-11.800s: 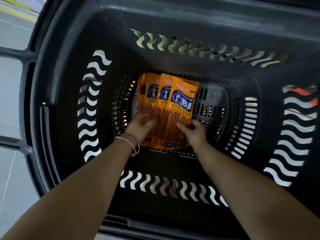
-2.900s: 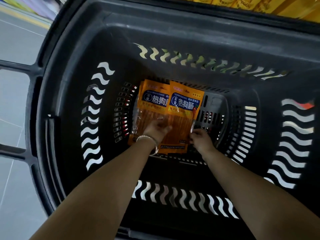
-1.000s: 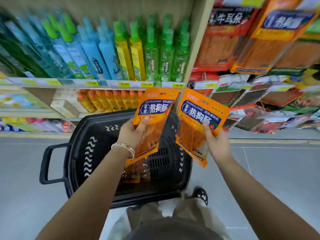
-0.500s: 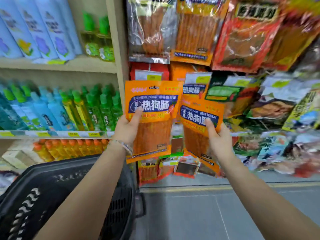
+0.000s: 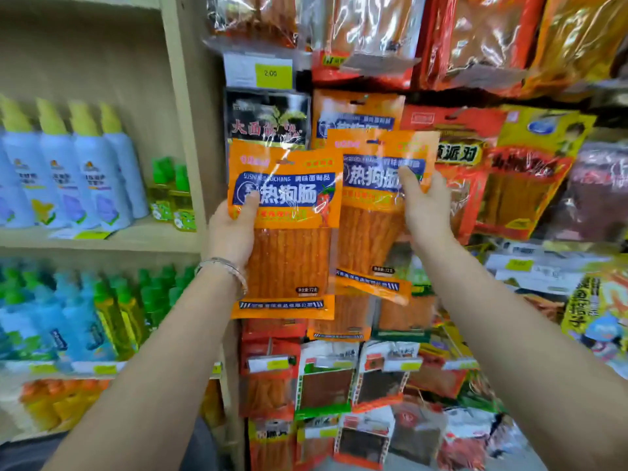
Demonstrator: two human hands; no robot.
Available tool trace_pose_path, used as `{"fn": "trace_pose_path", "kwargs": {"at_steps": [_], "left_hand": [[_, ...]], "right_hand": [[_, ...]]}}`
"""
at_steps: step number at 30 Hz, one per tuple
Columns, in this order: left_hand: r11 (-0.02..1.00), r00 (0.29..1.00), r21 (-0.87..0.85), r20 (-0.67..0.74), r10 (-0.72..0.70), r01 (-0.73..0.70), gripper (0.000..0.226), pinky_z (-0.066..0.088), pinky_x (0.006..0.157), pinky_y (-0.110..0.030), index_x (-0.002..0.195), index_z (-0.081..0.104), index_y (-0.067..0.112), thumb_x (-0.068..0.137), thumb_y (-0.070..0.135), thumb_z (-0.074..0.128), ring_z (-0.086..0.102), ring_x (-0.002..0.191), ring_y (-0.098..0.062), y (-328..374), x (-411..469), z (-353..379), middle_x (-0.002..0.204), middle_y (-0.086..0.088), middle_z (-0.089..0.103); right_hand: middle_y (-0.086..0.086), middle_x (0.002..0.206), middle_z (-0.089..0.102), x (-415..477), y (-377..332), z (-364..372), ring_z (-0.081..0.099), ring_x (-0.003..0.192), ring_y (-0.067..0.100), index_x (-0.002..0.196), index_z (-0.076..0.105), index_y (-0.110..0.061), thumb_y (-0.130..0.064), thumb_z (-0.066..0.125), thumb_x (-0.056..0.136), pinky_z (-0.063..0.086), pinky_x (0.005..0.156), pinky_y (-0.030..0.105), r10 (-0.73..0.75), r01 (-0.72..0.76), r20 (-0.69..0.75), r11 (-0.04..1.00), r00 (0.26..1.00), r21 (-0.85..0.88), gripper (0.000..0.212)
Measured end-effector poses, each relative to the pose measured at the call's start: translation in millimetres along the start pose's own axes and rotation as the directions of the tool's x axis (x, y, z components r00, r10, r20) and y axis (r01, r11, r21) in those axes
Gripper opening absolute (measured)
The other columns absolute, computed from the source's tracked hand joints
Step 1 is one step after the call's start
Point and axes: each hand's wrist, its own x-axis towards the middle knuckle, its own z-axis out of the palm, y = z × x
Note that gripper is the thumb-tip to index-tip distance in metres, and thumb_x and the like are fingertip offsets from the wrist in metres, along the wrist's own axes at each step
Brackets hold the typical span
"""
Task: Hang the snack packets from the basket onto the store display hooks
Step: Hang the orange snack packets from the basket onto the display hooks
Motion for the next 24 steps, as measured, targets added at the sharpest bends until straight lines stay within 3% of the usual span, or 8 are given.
{"fn": "trace_pose_path", "kwargs": {"at_steps": [3,5,9,12,14,17,21,24], "left_hand": [[0.998,0.998,-0.024,-0.011,0.062,-0.062,0.023,0.050,0.064,-0.017,0.089,0.063,0.033,0.085,0.055,0.056,0.065,0.076,0.003,11,19,15,0.077,0.022,0.068],[0.995,0.998,-0.069,-0.009,0.070,-0.071,0.024,0.050,0.070,-0.023,0.091,0.063,0.032,0.084,0.054,0.057,0.066,0.080,-0.002,14,32,25,0.080,0.020,0.069],[0.987,0.995,-0.128,0.035,0.098,-0.092,0.021,0.051,0.067,-0.026,0.087,0.062,0.032,0.085,0.052,0.058,0.068,0.072,-0.002,17,55,43,0.074,0.020,0.071],[0.986,0.992,-0.129,0.064,0.110,-0.101,0.022,0.053,0.068,-0.029,0.088,0.061,0.032,0.085,0.054,0.056,0.069,0.074,-0.005,15,68,53,0.076,0.017,0.072],[0.988,0.991,-0.119,0.079,0.111,-0.101,0.023,0.052,0.066,-0.028,0.087,0.059,0.034,0.085,0.056,0.055,0.069,0.071,-0.003,15,75,58,0.074,0.020,0.071],[0.988,0.989,-0.122,0.098,0.108,-0.096,0.022,0.050,0.062,-0.027,0.085,0.055,0.034,0.085,0.056,0.054,0.067,0.065,0.001,14,81,65,0.069,0.026,0.068],[0.990,0.990,-0.122,0.115,0.086,-0.071,0.024,0.051,0.062,-0.028,0.087,0.056,0.034,0.084,0.058,0.054,0.069,0.068,-0.003,13,85,69,0.071,0.021,0.070],[0.990,0.989,-0.129,0.131,0.071,-0.054,0.024,0.050,0.060,-0.027,0.090,0.057,0.035,0.084,0.058,0.054,0.069,0.068,-0.003,12,87,71,0.073,0.019,0.071]], "right_hand": [[-0.006,0.109,0.065,36,-13,13,0.058,0.107,0.017,0.115,0.060,-0.018,-0.039,0.057,0.089,0.045,0.095,0.039,-0.022,0.022,0.007,0.998,1.000,0.057,0.034],[0.003,0.122,0.061,54,-17,20,0.054,0.115,0.023,0.121,0.057,-0.015,-0.040,0.058,0.088,0.042,0.101,0.042,-0.012,0.010,0.029,0.997,1.000,0.078,0.041],[-0.001,0.113,0.060,82,-18,31,0.054,0.104,0.019,0.110,0.057,-0.018,-0.039,0.058,0.089,0.040,0.094,0.036,-0.005,-0.001,0.060,0.994,0.998,0.113,0.030],[-0.012,0.091,0.064,94,-15,36,0.058,0.086,0.007,0.088,0.060,-0.029,-0.032,0.058,0.089,0.044,0.078,0.027,-0.014,0.007,0.049,0.991,0.999,0.136,0.004],[-0.014,0.084,0.062,99,-12,38,0.055,0.077,0.001,0.082,0.057,-0.028,-0.031,0.058,0.089,0.041,0.068,0.021,-0.009,0.001,0.066,0.992,0.998,0.124,0.008],[-0.006,0.087,0.066,103,-5,40,0.057,0.076,0.004,0.084,0.060,-0.025,-0.029,0.058,0.090,0.046,0.068,0.025,-0.022,0.013,0.094,0.996,0.995,0.090,0.007],[0.023,0.109,0.063,103,1,44,0.062,0.093,0.034,0.103,0.061,0.001,-0.028,0.059,0.089,0.049,0.087,0.045,-0.011,0.005,0.072,0.996,0.997,0.090,0.032],[0.019,0.111,0.062,105,6,47,0.058,0.101,0.031,0.109,0.057,0.002,-0.032,0.059,0.090,0.045,0.086,0.034,-0.054,0.054,0.026,0.998,0.998,0.017,0.039]]}}
